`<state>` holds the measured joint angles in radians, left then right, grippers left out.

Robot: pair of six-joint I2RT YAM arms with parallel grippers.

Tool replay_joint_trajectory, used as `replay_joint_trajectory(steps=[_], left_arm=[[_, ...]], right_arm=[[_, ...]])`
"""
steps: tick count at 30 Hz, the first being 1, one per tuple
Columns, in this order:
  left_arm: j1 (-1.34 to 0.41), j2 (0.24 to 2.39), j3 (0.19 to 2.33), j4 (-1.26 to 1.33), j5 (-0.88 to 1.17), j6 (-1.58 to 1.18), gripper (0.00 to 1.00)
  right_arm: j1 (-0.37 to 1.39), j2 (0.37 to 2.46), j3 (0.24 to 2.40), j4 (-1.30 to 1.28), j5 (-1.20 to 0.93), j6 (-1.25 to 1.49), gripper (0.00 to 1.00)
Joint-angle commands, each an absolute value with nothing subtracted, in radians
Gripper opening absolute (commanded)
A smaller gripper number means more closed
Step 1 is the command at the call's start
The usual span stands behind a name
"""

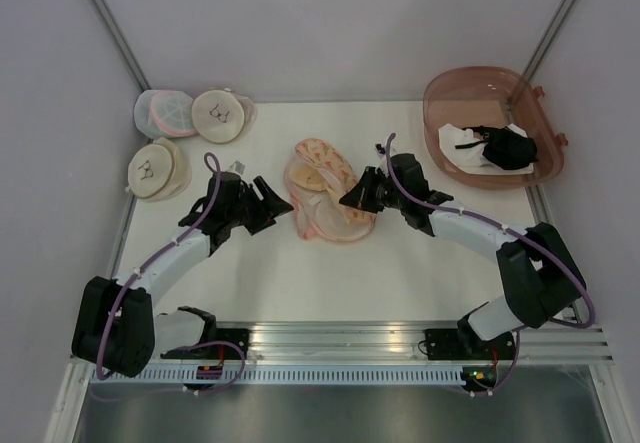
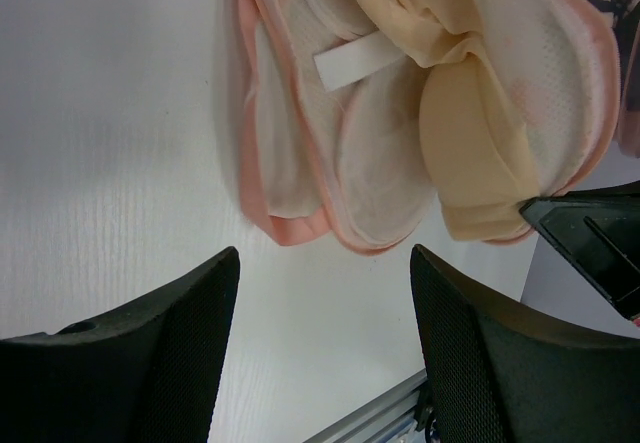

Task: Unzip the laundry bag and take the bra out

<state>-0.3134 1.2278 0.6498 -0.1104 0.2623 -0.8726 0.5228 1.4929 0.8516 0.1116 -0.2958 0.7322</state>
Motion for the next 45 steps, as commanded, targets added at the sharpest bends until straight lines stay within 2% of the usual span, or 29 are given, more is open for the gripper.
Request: replay_joint_trajectory(steps=[1, 9, 17, 22, 24, 27, 29, 33, 39, 45], left_arm=[[-0.304, 1.18, 0.687, -0.121, 0.227, -0.815, 0.73], [-0.279, 1.183, 0.704, -0.146, 0.232, -0.795, 0.74], [-0.278, 1.224, 0.713, -0.127, 0.245, -0.798, 0.74], [-0.278, 1.273, 0.732, -0.115, 0.275, -0.816, 0.73], [-0.276, 1.259, 0.729, -0.115, 0.258, -0.816, 0.73], [-0.27, 1.218, 0.721, -0.121, 0.233, -0.815, 0.74], [-0.267, 1.206, 0.723, -0.13, 0.226, -0.81, 0.74], [-0.253, 1.177, 0.713, -0.147, 0.221, -0.801, 0.74], [-0.227, 1.152, 0.692, -0.156, 0.227, -0.795, 0.74], [-0.219, 1.141, 0.69, -0.164, 0.236, -0.792, 0.74]], right_arm=[[0.544, 1.522, 0.844, 0.267, -0.489, 0.816, 0.01], [0.656, 1.58, 0.841, 0.341, -0.565, 0.876, 0.0], [0.681, 1.608, 0.787, 0.359, -0.568, 0.884, 0.01], [0.696, 1.6, 0.848, 0.197, -0.488, 0.769, 0.28], [0.721, 1.591, 0.882, 0.095, -0.407, 0.694, 0.33], [0.749, 1.598, 0.939, 0.028, -0.345, 0.641, 0.34], [0.752, 1.609, 0.965, 0.006, -0.312, 0.634, 0.3], [0.758, 1.644, 1.0, -0.035, -0.209, 0.608, 0.0], [0.758, 1.579, 0.991, -0.077, -0.098, 0.58, 0.0], [0.738, 1.392, 0.882, -0.087, 0.185, 0.67, 0.0]])
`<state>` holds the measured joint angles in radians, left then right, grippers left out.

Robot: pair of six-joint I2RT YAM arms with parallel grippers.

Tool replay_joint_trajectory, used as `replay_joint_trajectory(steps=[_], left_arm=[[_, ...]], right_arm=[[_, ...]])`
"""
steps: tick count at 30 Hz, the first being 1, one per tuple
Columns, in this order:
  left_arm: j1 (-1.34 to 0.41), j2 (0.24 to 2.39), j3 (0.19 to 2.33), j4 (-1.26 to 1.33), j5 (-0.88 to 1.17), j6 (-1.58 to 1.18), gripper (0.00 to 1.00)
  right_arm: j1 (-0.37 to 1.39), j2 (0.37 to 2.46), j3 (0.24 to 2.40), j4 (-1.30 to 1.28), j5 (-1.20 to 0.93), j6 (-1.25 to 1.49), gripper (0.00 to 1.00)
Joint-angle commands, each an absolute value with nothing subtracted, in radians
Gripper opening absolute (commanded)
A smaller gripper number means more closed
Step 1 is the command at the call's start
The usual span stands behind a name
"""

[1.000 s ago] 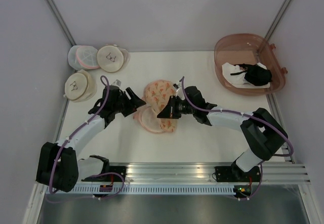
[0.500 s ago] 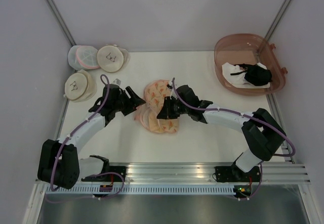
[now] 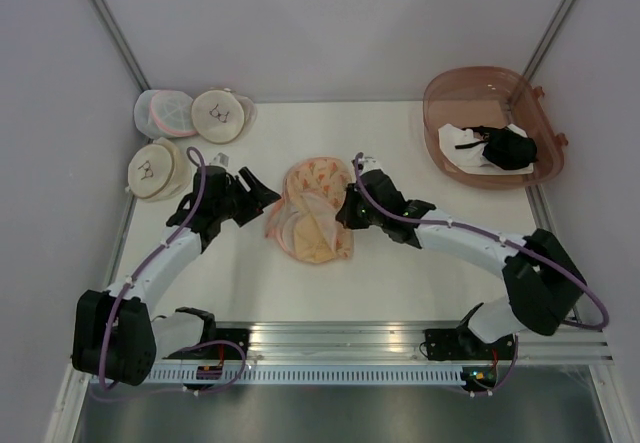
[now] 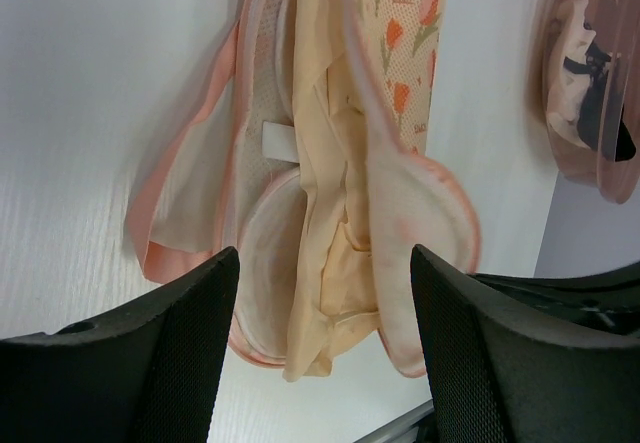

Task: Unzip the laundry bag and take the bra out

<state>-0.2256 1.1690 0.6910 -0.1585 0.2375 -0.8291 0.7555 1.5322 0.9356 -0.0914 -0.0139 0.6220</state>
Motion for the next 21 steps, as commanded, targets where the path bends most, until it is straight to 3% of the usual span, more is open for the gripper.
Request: replay_joint_trajectory(steps=[1, 6, 13, 15, 16, 17, 21], left_arm=[[-0.218, 1.138, 0.689, -0.163, 0.235, -0.79, 0.74], [-0.215, 1.137, 0.687, -0.169, 0.239, -0.788, 0.74], [-0.215, 1.124, 0.687, -0.179, 0.242, -0.79, 0.74], [-0.215, 1.118, 0.684, -0.181, 0.244, -0.79, 0.74], [-0.215, 1.115, 0.683, -0.183, 0.241, -0.79, 0.74], [-0.215, 1.115, 0.681, -0.183, 0.242, -0.79, 0.74], [-0.215, 1.112, 0.677, -0.186, 0.244, -0.793, 0.74]], right_arm=[[0.727, 1.362, 0.862, -0.083, 0.214, 0.695, 0.0], [0.675, 1.227, 0.792, -0.192, 0.514, 0.83, 0.0], [0.62, 1.247, 0.808, -0.392, 0.754, 0.902, 0.0], [0.618, 1.272, 0.811, -0.423, 0.758, 0.885, 0.13], [0.617, 1.278, 0.813, -0.423, 0.747, 0.876, 0.23], [0.617, 1.281, 0.813, -0.42, 0.738, 0.87, 0.4], [0.62, 1.233, 0.801, -0.362, 0.671, 0.818, 0.56]])
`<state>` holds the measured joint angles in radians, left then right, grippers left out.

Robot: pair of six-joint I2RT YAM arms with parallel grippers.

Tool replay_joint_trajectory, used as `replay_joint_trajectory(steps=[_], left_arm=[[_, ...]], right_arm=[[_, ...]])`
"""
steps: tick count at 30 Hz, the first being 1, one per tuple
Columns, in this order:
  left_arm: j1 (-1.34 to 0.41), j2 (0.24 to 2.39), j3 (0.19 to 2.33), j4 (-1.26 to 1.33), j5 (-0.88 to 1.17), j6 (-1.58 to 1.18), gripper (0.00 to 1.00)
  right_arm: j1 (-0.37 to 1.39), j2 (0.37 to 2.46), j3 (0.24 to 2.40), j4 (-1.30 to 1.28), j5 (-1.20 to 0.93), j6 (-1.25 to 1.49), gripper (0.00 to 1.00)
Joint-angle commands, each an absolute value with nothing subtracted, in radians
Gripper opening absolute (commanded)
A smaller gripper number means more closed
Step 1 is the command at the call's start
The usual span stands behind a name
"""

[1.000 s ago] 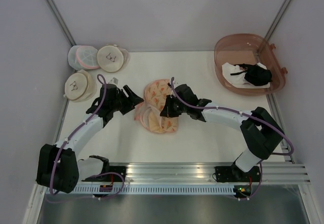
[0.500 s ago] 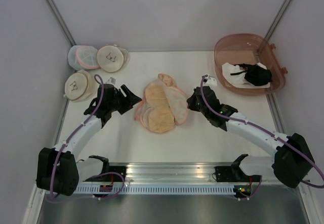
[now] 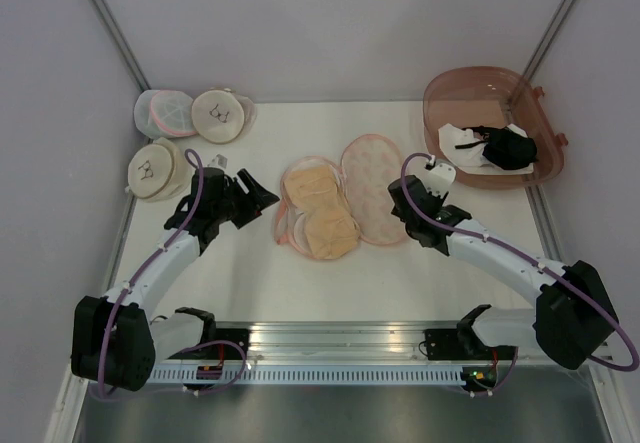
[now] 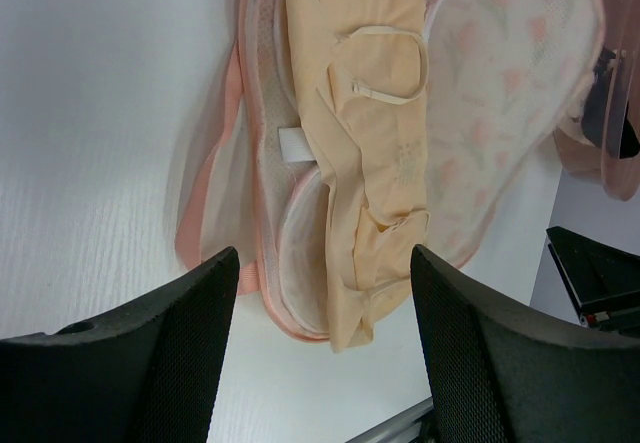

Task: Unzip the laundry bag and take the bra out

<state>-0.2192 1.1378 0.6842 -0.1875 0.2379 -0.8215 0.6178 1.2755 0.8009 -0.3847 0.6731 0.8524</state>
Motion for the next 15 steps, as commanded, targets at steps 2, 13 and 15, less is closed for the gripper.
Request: replay_joint_trajectory(steps=[2, 13, 15], left_arm=[[-0.215, 1.108, 0.672, -0.187, 0.242, -0.793, 0.74], [-0.215, 1.072, 0.667, -0.207, 0.255, -0.784, 0.74], [-0.213, 1.054, 0.663, -0.213, 0.256, -0.781, 0.74]], right_arm=[[0.621, 1.175, 0.755, -0.198, 0.508, 0.692, 0.57], [0.592, 1.582, 0.879, 0.118, -0.188, 0.491, 0.57], [0.584, 1.644, 0.928, 0.15, -0.257, 0.471, 0.57]])
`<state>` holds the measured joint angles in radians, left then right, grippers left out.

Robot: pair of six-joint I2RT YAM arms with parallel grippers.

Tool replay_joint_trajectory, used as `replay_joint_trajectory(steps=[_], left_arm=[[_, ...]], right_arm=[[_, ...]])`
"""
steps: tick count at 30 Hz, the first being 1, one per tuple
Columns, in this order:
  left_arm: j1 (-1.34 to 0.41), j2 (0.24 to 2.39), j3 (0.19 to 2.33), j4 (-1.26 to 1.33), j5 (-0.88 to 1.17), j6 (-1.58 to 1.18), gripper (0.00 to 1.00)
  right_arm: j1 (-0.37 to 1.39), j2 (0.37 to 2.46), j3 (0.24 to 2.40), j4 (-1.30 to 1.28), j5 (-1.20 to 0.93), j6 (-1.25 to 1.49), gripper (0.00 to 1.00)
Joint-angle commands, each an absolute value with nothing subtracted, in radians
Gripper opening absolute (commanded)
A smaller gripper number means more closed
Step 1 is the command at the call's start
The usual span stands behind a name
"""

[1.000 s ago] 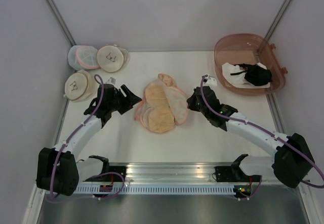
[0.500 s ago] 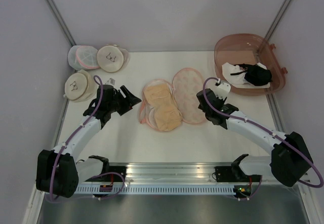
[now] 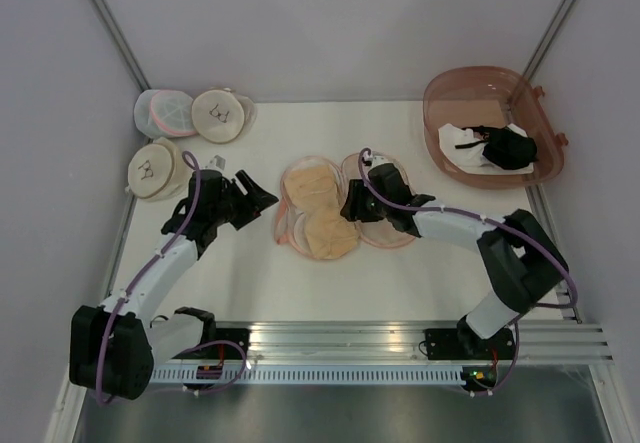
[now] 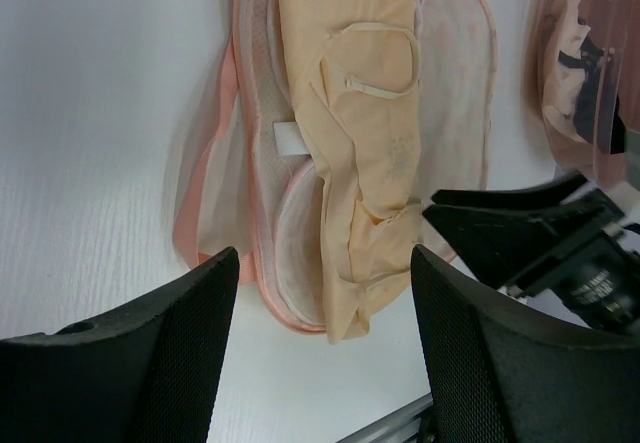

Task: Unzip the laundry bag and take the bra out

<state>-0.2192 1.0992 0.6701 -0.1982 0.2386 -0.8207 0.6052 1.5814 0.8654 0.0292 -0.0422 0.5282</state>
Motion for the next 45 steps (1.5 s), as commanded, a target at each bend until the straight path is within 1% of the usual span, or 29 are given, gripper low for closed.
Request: replay_joint_trajectory(steps=[1, 5, 9, 11, 12, 13, 15, 16, 18, 20, 22, 26, 32, 35, 39, 43, 44, 45], left_arm=[[-0.213, 1.051, 0.661, -0.218, 0.259, -0.778, 0.74], [-0.212, 1.039, 0.654, -0.229, 0.262, -0.776, 0.74], [-0.21, 1.037, 0.644, -0.229, 0.262, -0.776, 0.74], [-0.21, 1.038, 0.641, -0.229, 0.264, -0.775, 0.74], [-0.21, 1.04, 0.64, -0.227, 0.264, -0.775, 0.74], [-0.209, 1.04, 0.64, -0.229, 0.264, -0.775, 0.74], [-0.209, 1.042, 0.637, -0.227, 0.262, -0.775, 0.74], [-0.209, 1.042, 0.637, -0.229, 0.264, -0.773, 0.74], [-0.209, 1.043, 0.638, -0.229, 0.265, -0.773, 0.74], [-0.207, 1.037, 0.638, -0.23, 0.267, -0.772, 0.74], [-0.206, 1.034, 0.635, -0.23, 0.265, -0.772, 0.74], [-0.204, 1.031, 0.634, -0.232, 0.267, -0.773, 0.74], [-0.202, 1.028, 0.634, -0.233, 0.267, -0.773, 0.74], [-0.202, 1.029, 0.632, -0.233, 0.27, -0.772, 0.74], [-0.201, 1.026, 0.627, -0.236, 0.27, -0.773, 0.74], [-0.201, 1.023, 0.626, -0.236, 0.27, -0.772, 0.74], [-0.201, 1.022, 0.627, -0.236, 0.27, -0.772, 0.74], [-0.201, 1.023, 0.626, -0.238, 0.27, -0.769, 0.74]], right_arm=[[0.583, 1.699, 0.949, 0.153, -0.273, 0.465, 0.56], [0.584, 1.775, 1.037, 0.178, -0.34, 0.454, 0.55], [0.584, 1.813, 1.071, 0.18, -0.365, 0.454, 0.54], [0.583, 1.832, 1.081, 0.181, -0.377, 0.454, 0.5], [0.583, 1.838, 1.083, 0.189, -0.388, 0.459, 0.47], [0.583, 1.851, 1.088, 0.195, -0.405, 0.466, 0.35], [0.584, 1.868, 1.095, 0.201, -0.425, 0.475, 0.26], [0.584, 1.891, 1.109, 0.196, -0.433, 0.477, 0.22], [0.583, 1.911, 1.123, 0.189, -0.454, 0.482, 0.22], [0.584, 1.925, 1.129, 0.189, -0.462, 0.486, 0.13], [0.584, 1.925, 1.129, 0.187, -0.466, 0.486, 0.01], [0.578, 1.882, 1.109, 0.196, -0.471, 0.494, 0.0], [0.508, 1.726, 1.083, 0.215, -0.433, 0.531, 0.0], [0.43, 1.66, 1.1, 0.212, -0.403, 0.54, 0.0], [0.263, 1.612, 1.14, 0.247, -0.425, 0.601, 0.01], [0.118, 1.62, 1.222, 0.245, -0.414, 0.627, 0.01], [0.086, 1.624, 1.229, 0.256, -0.417, 0.673, 0.0], [0.018, 1.631, 1.23, 0.297, -0.417, 0.695, 0.0]])
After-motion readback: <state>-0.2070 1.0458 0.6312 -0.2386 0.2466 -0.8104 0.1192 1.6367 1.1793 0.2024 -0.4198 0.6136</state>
